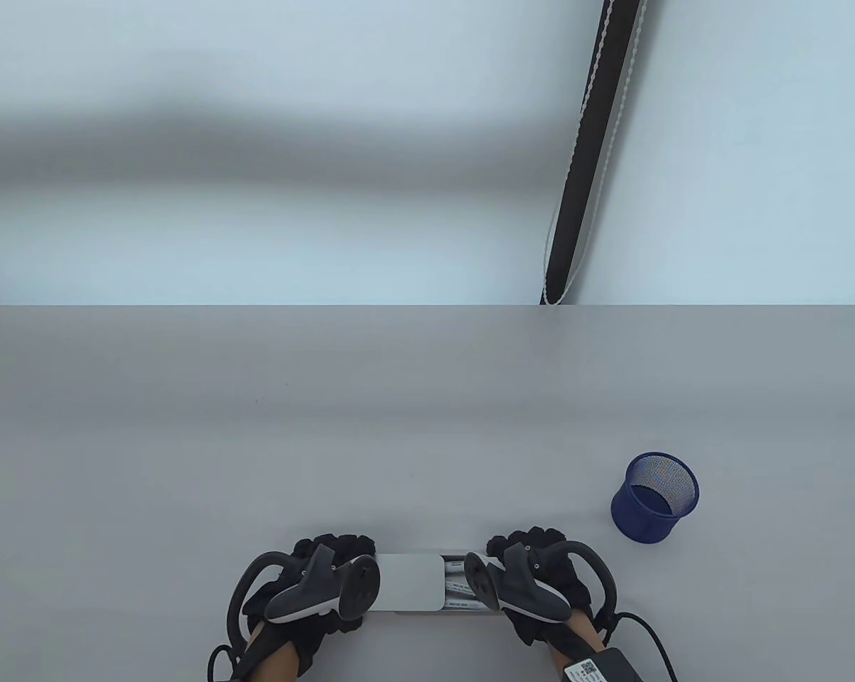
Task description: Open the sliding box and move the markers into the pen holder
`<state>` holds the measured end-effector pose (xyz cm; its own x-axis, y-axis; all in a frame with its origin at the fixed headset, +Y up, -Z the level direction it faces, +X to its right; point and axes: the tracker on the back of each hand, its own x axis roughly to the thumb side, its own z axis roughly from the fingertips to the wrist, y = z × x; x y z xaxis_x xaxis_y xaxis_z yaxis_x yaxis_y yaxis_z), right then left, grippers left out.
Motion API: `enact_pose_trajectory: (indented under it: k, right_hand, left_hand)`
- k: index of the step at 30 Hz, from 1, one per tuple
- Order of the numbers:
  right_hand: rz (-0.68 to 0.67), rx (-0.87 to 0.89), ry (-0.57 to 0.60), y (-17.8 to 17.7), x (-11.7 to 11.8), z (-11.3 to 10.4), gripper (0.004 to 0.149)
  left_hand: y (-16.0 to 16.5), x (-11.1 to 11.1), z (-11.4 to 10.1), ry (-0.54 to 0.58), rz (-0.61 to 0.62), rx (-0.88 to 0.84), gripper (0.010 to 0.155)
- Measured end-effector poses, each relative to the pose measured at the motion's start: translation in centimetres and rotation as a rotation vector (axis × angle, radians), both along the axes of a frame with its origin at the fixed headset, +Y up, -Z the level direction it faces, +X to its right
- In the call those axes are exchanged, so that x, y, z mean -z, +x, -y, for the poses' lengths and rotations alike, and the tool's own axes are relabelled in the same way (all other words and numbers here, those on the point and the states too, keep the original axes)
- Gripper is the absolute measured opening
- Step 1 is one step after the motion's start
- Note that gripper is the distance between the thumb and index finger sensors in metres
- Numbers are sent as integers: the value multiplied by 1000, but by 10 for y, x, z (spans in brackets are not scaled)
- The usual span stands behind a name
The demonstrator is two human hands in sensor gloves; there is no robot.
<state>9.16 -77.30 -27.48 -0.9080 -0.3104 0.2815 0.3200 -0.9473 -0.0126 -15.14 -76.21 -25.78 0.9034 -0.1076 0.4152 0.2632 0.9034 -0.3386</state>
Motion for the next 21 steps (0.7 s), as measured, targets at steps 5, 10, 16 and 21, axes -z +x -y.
enact_pose_trajectory:
  k: [5, 10, 16, 21]
  right_hand:
    - [-19, 9, 10, 0, -1, -1, 76]
    - [-27, 63, 12, 4, -2, -3, 63]
    - [-18, 126, 7, 8, -3, -5, 53]
    - [6, 217, 17, 15, -3, -8, 45]
  left_hand:
    - [0, 0, 0, 4, -1, 3, 78]
    - [0, 0, 0, 4, -4, 2, 78]
    - [-1, 0, 0, 7, -4, 2, 78]
    - [-1, 0, 0, 14, -4, 6, 78]
